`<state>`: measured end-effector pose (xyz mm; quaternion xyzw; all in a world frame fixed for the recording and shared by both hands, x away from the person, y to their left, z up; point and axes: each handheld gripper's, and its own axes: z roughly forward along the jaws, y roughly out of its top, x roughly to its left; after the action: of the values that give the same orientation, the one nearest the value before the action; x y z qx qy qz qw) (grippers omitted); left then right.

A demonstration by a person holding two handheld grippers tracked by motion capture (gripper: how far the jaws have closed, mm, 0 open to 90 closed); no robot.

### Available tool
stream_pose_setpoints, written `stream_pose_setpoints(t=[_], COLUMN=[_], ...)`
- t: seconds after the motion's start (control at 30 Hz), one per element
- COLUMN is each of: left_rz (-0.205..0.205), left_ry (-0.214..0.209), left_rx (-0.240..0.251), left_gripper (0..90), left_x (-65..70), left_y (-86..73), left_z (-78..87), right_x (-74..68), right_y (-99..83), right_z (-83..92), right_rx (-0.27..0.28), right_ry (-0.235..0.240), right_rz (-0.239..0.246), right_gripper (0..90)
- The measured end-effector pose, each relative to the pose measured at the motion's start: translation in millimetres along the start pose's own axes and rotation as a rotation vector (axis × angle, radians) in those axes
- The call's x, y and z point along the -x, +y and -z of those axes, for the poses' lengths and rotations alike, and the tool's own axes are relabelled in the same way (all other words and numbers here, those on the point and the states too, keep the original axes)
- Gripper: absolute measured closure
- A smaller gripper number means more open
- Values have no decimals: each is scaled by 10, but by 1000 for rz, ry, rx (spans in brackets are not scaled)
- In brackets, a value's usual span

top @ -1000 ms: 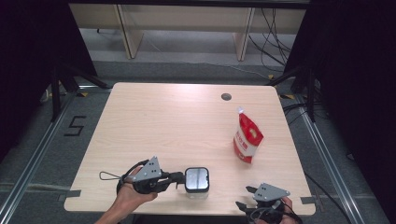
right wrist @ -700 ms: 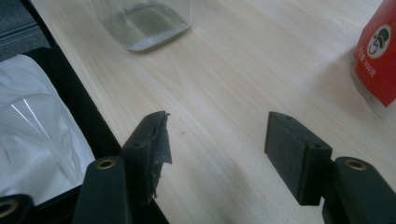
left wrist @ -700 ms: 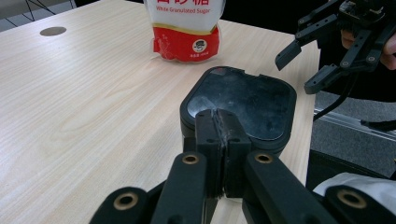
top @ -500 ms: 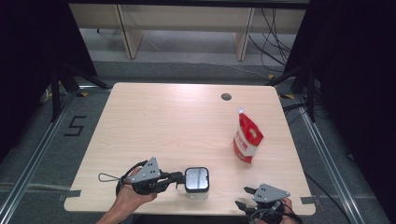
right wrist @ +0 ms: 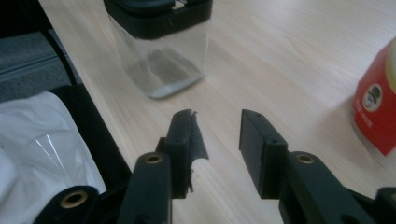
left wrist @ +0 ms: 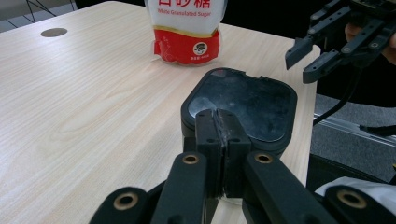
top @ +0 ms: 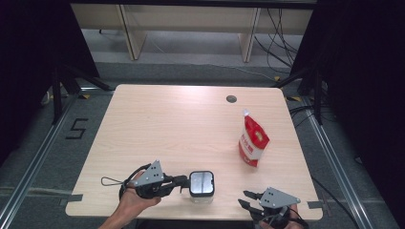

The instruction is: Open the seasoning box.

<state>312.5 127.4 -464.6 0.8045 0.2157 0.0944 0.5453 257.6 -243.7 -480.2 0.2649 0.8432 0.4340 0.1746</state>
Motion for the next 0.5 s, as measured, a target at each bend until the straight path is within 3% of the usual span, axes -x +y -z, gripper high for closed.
stream_pose_setpoints(t=[0.1,0.27,0.5], left_rz=[-8,-13,-5], left_ry=[-1,1,4], left_rx=[-2,-1,-2], left_gripper=[878,876,876], left_x=[-3,-5,-2], left_y=[4,4,5], left_z=[1,1,-2], right_x=[-38,-81,-140], right_y=[49,154,230], right_z=[-19,-116,-263], right_rx=[22,70,77], right_ry=[17,46,85], right_rz=[-6,25,42], right_gripper=[719,812,875])
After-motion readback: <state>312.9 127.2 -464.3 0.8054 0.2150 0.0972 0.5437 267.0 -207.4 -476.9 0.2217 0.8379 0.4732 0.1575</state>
